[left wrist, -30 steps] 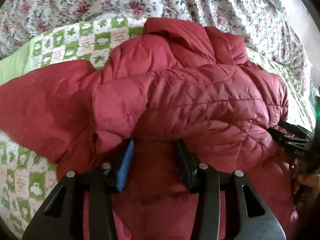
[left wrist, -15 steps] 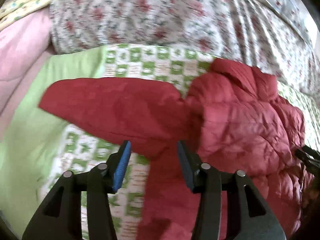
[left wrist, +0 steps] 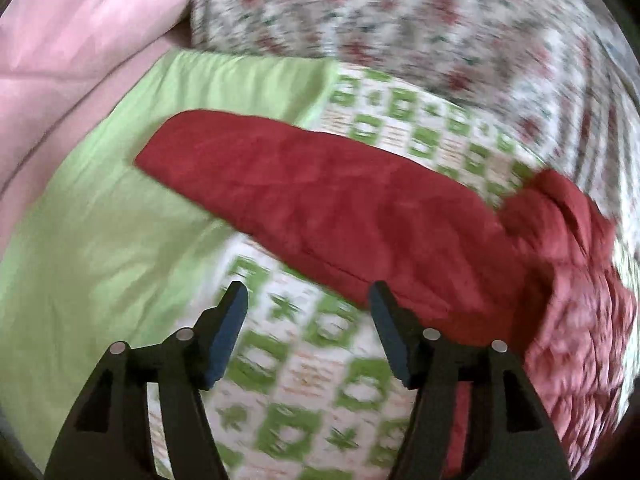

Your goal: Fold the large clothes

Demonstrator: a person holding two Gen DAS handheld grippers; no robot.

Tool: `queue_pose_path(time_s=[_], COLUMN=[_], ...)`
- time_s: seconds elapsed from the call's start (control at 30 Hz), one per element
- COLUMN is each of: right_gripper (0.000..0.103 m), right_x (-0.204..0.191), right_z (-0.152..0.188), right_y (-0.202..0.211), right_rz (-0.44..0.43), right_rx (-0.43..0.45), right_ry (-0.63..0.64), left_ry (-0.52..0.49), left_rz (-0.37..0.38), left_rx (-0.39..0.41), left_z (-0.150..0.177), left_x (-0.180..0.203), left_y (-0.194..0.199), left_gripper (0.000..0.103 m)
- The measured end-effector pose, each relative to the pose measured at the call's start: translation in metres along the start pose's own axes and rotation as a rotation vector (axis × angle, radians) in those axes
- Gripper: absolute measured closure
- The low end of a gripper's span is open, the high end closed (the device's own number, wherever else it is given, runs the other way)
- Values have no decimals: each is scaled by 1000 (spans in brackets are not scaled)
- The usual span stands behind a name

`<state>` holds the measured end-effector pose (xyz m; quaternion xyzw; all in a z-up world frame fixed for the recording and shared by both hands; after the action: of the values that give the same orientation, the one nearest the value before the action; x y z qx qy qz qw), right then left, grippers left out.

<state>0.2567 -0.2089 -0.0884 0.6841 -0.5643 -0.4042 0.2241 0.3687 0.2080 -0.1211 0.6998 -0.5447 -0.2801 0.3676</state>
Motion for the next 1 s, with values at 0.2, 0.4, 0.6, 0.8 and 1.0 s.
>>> queue_pose_path(time_s=[0.2,0.4,0.6,0.8,1.0], right_gripper=[19,19,18,19,19], right_x=[-18,-24,-22,-18,-14], right_z=[10,22,32,44,46], right_y=[13,18,19,17,20], right_rz=[-33,-46,-48,-52,-50], right_rx=[0,-9,-20,-45,-36], right_ry=[29,24,9,-6,-7], left_ry=[200,399,474,444,365], left_rz=[-7,3,52,98,104], left_rx=[-53,-131,-105,-81,2], left_z=[-26,-37,-51,-62,-61], left_x=[-63,-112,-110,-80,-48], left_y=[-40,-90,-110,-113,-69], left_gripper=[40,40,34,81,97])
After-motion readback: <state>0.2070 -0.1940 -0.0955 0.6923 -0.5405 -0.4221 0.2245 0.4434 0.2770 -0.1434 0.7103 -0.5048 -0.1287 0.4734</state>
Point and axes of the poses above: each gripper's, at about its wrist camera, not at the fingertips, and y roughly against the way its jaws point, x to its right, z to its underside, the point moved 9 cm from there along -y, roughly the way its jaws point, and after that the axes turned 4 degrees about -z, right-handed, at the moved point
